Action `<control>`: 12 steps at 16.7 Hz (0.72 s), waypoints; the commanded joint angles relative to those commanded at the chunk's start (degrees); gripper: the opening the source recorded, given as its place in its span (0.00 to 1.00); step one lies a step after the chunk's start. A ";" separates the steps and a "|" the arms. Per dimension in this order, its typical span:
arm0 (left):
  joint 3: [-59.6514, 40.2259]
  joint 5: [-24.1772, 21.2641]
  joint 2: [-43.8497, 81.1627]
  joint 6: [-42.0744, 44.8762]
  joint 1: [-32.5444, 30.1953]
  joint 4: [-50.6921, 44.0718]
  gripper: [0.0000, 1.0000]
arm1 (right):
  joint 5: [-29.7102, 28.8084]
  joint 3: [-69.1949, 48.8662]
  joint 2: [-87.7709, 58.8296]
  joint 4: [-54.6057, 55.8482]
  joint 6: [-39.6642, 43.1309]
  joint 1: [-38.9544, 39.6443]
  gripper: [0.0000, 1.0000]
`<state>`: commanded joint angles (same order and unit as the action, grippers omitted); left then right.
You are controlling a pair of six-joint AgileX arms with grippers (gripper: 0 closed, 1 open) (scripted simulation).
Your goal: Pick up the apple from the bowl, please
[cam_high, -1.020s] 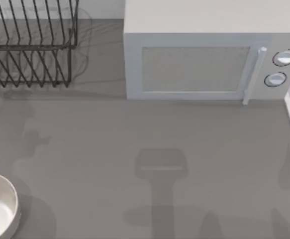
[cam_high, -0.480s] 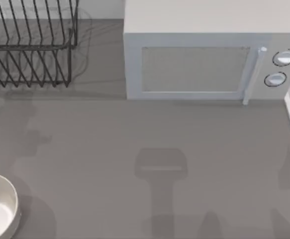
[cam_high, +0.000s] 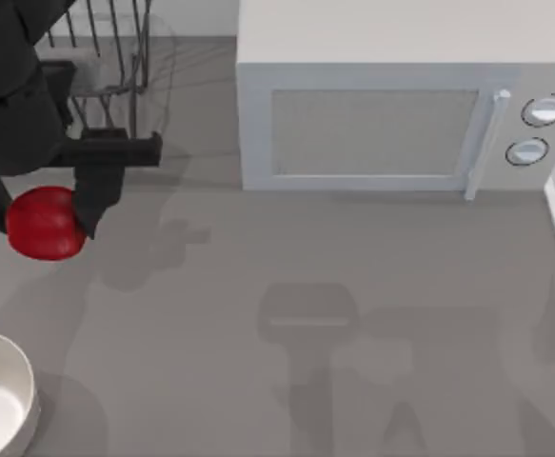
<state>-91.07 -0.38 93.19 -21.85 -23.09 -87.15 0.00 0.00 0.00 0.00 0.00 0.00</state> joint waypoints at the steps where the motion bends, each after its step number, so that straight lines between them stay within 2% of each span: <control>1: -0.19 0.08 2.31 -3.71 -3.75 1.81 0.00 | 0.00 0.00 0.00 0.00 0.00 0.00 1.00; 5: -0.22 0.33 8.73 -12.72 -12.82 7.76 0.00 | 0.00 0.00 0.00 0.00 0.00 0.00 1.00; 12: 0.84 0.30 9.37 -13.43 -13.49 9.36 0.00 | 0.00 0.00 0.00 0.00 0.00 0.00 1.00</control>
<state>-90.23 -0.08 102.56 -35.29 -36.58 -77.80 0.00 0.00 0.00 0.00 0.00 0.00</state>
